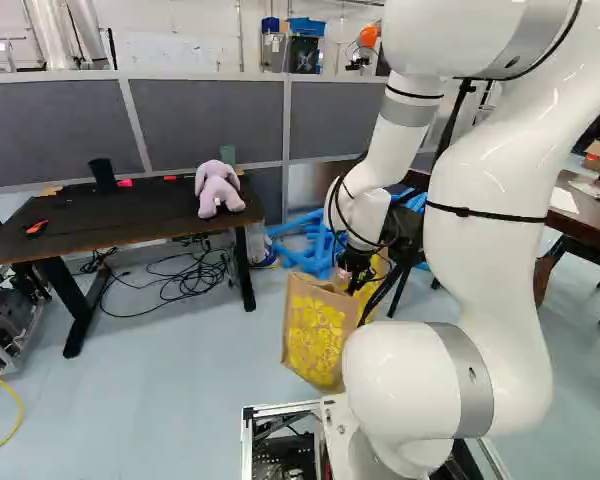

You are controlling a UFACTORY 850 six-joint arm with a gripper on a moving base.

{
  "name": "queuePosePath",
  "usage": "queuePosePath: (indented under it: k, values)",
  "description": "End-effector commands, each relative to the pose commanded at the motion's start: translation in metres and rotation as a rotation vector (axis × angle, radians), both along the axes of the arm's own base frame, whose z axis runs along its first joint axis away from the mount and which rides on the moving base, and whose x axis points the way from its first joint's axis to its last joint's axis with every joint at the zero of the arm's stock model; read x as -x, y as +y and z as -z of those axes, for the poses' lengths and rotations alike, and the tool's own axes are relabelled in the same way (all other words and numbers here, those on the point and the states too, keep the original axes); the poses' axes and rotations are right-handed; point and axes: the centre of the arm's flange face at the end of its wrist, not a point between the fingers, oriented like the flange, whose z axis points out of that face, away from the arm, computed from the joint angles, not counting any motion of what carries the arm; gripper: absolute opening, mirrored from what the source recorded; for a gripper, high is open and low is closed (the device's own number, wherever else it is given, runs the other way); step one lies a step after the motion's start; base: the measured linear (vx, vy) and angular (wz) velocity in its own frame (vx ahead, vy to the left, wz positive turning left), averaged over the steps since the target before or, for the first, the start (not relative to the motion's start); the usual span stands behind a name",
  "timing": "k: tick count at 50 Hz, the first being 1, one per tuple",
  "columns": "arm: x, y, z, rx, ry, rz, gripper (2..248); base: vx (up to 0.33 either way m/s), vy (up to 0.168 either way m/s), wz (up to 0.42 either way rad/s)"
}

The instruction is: Pick up the bag on the ground and place it on the table

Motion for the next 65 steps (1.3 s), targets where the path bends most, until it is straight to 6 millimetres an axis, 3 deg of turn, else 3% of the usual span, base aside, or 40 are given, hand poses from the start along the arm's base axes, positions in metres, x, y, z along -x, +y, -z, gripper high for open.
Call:
queuePosePath:
  k: [65]
  values:
    - [-0.001,-0.003,-0.095,0.007,-0.001,0.008,21,0.0,0.0,0.0]
